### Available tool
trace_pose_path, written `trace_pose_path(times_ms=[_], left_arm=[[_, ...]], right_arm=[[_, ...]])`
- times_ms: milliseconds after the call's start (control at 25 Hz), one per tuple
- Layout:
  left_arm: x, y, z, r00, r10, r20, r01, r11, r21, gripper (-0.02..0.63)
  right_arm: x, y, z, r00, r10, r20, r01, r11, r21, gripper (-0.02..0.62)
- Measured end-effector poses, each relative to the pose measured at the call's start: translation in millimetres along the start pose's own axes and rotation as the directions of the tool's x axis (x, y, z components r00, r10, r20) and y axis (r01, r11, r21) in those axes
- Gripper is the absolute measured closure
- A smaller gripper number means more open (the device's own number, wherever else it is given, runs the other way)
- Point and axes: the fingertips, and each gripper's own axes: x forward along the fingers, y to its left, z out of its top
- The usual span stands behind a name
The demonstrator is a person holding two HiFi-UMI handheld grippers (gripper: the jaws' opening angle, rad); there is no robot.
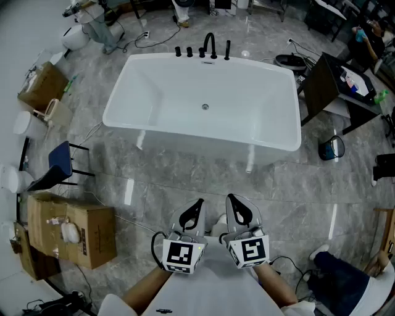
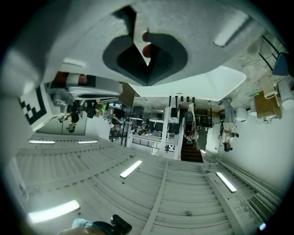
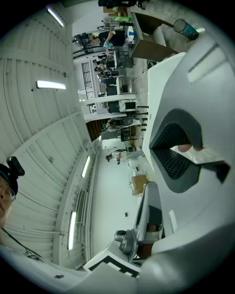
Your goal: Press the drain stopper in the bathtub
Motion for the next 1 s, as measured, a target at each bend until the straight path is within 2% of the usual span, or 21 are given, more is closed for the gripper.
trace_pose_path(times_ms=[160,320,440,600,760,880,1000], left_arm=[[6.9,-11.4,-2.7,1.0,0.015,-0.001,-0.015,1.0,-0.021,0.607],[20.2,-34.0,-3.4,1.0,0.016,-0.019,-0.016,1.0,-0.003,0.607],[23.1,-33.6,-7.0,0.998,0.047,-0.028,-0.047,0.999,-0.003,0.607],[21.9,-16.4,-19.4,0.993,0.114,-0.045,-0.117,0.991,-0.071,0.607],[30.7,12.0,-20.7,0.992,0.116,-0.049,-0.12,0.987,-0.102,0.607],[49.5,39.7,-22.8,0.994,0.097,-0.046,-0.102,0.987,-0.126,0.607],[79.3,76.7,-13.0,0.997,0.07,-0.044,-0.076,0.988,-0.132,0.607]], right_arm=[[-7.0,-13.0,-0.7,1.0,-0.001,0.0,0.001,1.0,0.011,0.591],[-17.2,-36.6,-6.3,1.0,0.007,-0.012,-0.006,1.0,0.03,0.591],[-18.7,-42.0,-9.1,0.999,0.039,0.006,-0.039,0.998,0.051,0.591],[-8.8,-33.9,-16.2,0.995,0.102,0.0,-0.102,0.994,0.03,0.59],[17.5,-20.1,-20.7,0.992,0.121,-0.026,-0.121,0.993,0.003,0.589],[51.1,-17.4,-31.9,0.993,0.095,-0.063,-0.095,0.995,0.006,0.589],[95.1,-25.8,-26.3,0.997,0.038,-0.067,-0.037,0.999,0.016,0.589]])
